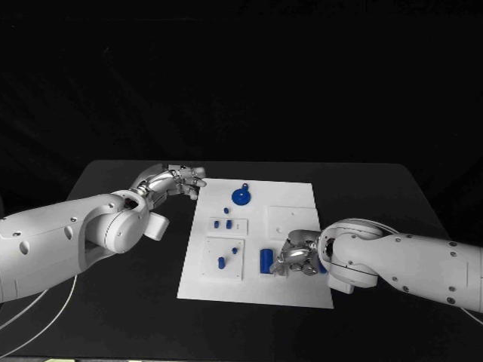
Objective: Assemble the parts on the task board
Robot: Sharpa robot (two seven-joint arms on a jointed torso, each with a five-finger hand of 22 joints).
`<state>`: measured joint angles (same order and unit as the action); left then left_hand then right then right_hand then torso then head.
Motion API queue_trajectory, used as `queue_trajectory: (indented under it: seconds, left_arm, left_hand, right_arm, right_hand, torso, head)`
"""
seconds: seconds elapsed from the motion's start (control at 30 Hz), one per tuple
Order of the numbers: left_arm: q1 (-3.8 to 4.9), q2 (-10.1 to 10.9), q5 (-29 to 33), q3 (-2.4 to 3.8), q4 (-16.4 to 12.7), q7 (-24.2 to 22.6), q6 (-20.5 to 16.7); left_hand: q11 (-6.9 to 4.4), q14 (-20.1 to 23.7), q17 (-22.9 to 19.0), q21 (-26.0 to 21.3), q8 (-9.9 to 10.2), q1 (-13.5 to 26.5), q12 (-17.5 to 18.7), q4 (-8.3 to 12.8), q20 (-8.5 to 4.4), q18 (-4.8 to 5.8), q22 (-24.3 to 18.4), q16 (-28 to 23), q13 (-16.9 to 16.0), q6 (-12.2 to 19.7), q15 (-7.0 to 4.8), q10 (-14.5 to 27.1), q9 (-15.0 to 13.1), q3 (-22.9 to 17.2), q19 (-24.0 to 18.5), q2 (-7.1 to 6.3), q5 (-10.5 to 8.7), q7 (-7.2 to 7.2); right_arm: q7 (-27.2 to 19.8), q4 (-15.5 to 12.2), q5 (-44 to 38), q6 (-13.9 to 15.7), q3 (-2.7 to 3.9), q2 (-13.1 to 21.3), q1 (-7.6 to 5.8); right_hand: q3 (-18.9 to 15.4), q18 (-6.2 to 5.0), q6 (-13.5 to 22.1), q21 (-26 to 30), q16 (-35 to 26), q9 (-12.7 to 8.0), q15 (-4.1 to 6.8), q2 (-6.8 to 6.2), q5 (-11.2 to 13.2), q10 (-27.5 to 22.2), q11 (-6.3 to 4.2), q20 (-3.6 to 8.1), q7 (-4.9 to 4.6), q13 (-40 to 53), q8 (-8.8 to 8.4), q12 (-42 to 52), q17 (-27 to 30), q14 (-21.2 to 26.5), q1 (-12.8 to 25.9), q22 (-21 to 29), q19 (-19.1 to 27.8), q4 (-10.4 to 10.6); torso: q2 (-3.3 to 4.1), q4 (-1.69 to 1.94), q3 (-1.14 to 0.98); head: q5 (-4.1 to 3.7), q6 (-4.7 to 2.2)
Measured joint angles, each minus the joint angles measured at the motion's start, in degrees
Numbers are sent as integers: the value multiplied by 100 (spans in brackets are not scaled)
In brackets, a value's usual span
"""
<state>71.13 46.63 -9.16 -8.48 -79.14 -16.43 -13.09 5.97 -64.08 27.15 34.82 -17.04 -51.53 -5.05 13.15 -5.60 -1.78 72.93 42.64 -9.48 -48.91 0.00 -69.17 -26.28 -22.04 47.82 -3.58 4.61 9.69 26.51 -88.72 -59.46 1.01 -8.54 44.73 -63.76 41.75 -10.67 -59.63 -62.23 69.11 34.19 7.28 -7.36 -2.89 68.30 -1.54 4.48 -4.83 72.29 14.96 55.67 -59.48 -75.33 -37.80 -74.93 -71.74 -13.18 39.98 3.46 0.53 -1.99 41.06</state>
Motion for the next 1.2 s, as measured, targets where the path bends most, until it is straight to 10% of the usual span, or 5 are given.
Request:
queue_trajectory:
  seconds: [0.3, 0.6, 0.97, 1.2]
  left_arm:
    - [0, 3, 0, 0, 20, -22, 0]
    - [0, 2, 21, 0, 38, -39, 1]
    - [0, -12, 44, 0, 42, -49, 0]
    - [1, -14, 50, 0, 39, -51, 1]
  left_hand:
    - [3, 0, 25, -44, 0, 176, 0, -71, 1, 0, 15, -24, 0, 0, 0, 3, 20, 72, -1, -53, -35, 0]
    - [12, 0, 55, -110, 0, 349, 0, -213, -12, 0, 30, -67, 1, 0, 0, 12, 32, 133, 12, -122, -131, 0]
    - [12, 0, 67, -110, 0, 401, 0, -244, -11, 0, 35, -67, 1, 20, 0, 12, 38, 133, 11, -128, -133, -20]
    - [11, 0, 68, -110, 0, 401, 0, -244, -11, 0, 35, -67, 1, 20, 0, 12, 38, 133, 10, -128, -133, -20]
  right_arm:
    - [-13, -173, 6, 235, 112, 389, -152]
    - [16, -49, -53, 326, 346, 761, -483]
    - [210, 213, -370, -73, 321, 957, -500]
    - [390, 339, -568, -449, 115, 927, -462]
  right_hand:
    - [-120, -6, 249, 12, 23, 1, -25, -365, 0, 49, 55, 44, -29, 26, -121, 0, 2, -24, -89, 0, -62, 70]
    - [-158, -7, 268, 12, 23, 91, -33, -294, 0, 50, 74, 65, -28, 26, -121, 0, 1, -32, -366, 1, -84, 31]
    - [-240, -7, 268, 13, 23, 130, -33, -237, 0, 49, 74, 64, -29, 26, -86, 0, 8, -32, -469, 1, -84, 47]
    - [-423, -6, 277, 13, 23, 149, -34, -206, 0, 29, 94, 41, -36, 16, -86, -21, 22, -32, -281, 1, -61, 167]
  torso:
    - [-3, -4, -5]
    - [-3, -10, -11]
    - [1, -8, -10]
    - [2, -1, -9]
  head:
    - [-44, -95]
    - [-109, -133]
    - [-214, -161]
    - [-253, -161]
